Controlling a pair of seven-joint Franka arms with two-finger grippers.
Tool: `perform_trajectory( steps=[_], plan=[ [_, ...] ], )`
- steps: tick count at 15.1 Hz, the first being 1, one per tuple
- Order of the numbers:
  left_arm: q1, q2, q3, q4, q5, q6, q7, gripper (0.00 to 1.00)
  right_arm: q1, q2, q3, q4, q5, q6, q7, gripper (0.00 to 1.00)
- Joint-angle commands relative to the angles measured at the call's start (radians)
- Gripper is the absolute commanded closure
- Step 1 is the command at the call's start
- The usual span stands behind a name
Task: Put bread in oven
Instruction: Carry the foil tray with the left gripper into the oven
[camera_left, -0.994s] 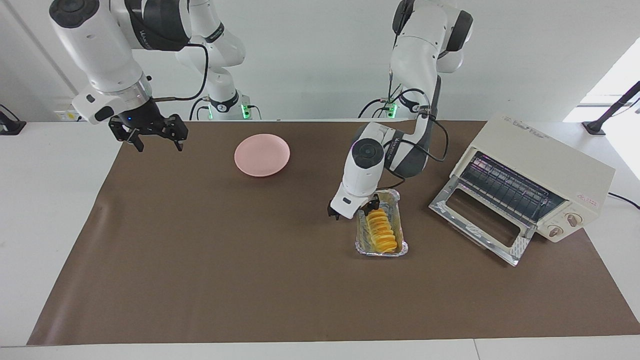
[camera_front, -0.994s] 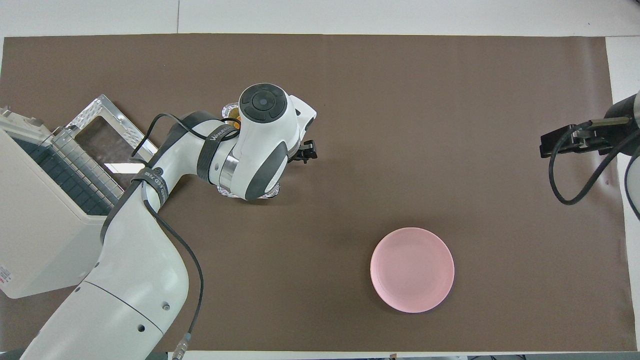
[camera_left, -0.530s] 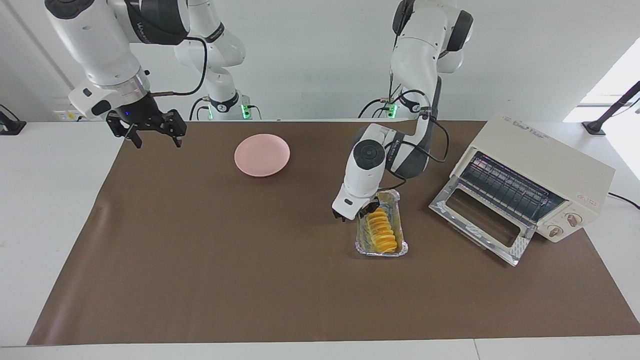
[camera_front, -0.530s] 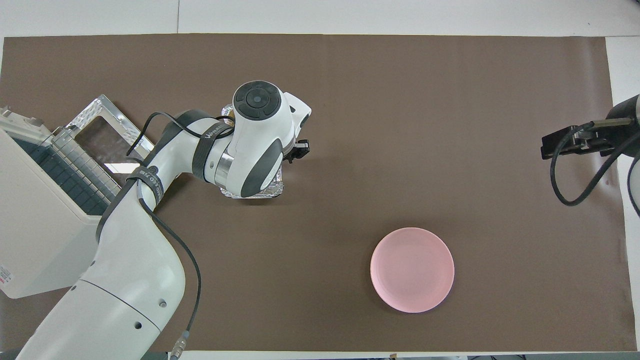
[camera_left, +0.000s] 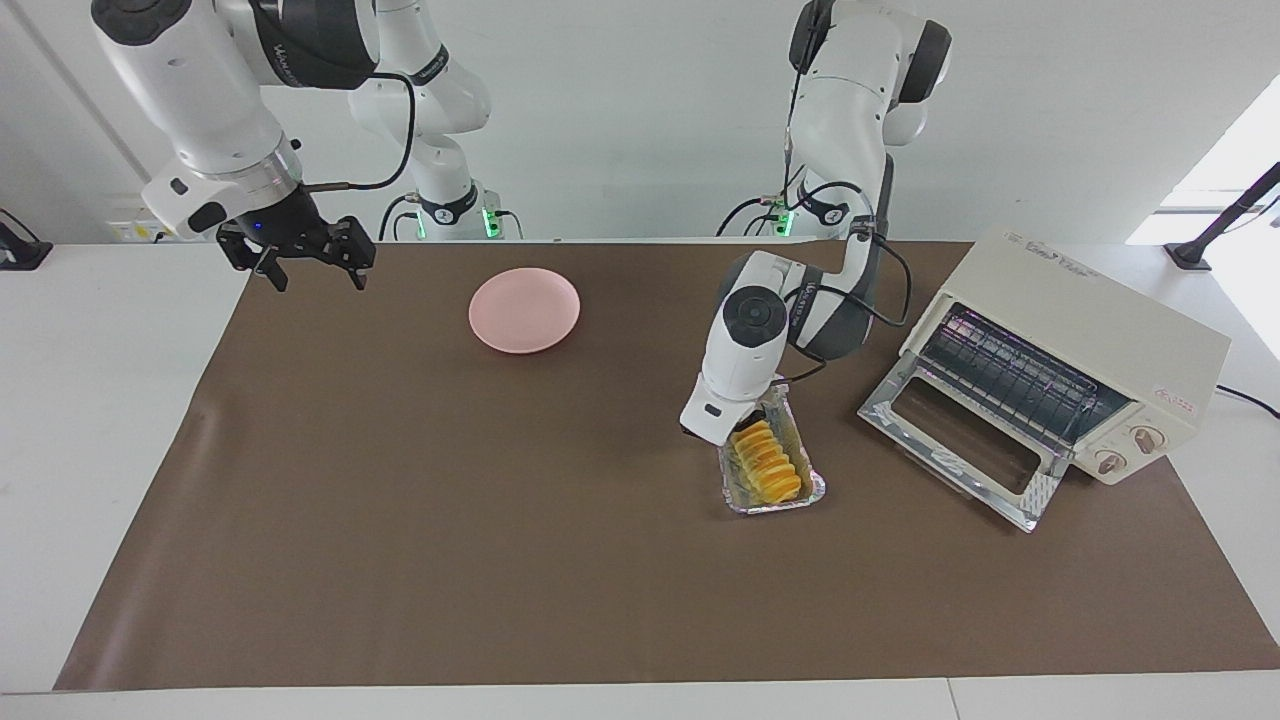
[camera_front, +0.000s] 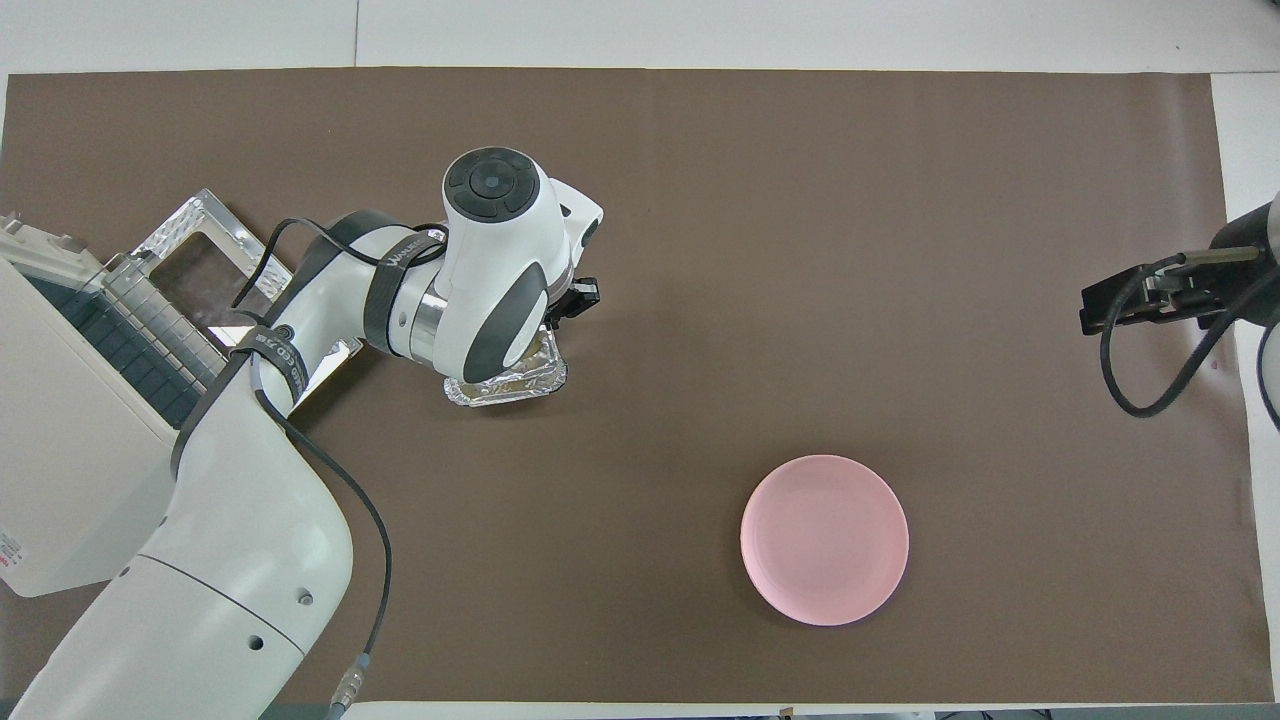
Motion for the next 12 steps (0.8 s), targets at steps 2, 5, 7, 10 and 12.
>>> perform_trajectory(
  steps=[2,5,7,10,12],
  plan=[
    [0.019,0.022,0.036,0.142,-0.029,-0.17,-0.083,1.0,-0.015,-0.015,0.009,-0.004,0.015,-0.03,-0.028,0.0],
    [0.017,0.03,0.143,0.204,-0.029,-0.243,-0.123,1.0,-0.015,-0.015,0.009,-0.002,0.013,-0.029,-0.068,0.0],
    [0.017,0.03,0.197,0.206,-0.028,-0.315,-0.134,1.0,-0.015,-0.015,0.009,-0.001,0.013,-0.027,-0.075,0.0],
    [0.017,0.044,0.263,0.253,-0.028,-0.366,-0.224,1.0,-0.015,-0.016,0.009,-0.002,0.013,-0.024,-0.074,0.0],
    [0.023,0.056,0.306,0.279,-0.029,-0.4,-0.254,1.0,-0.013,-0.016,0.009,-0.004,0.013,-0.023,-0.072,0.0]
  ],
)
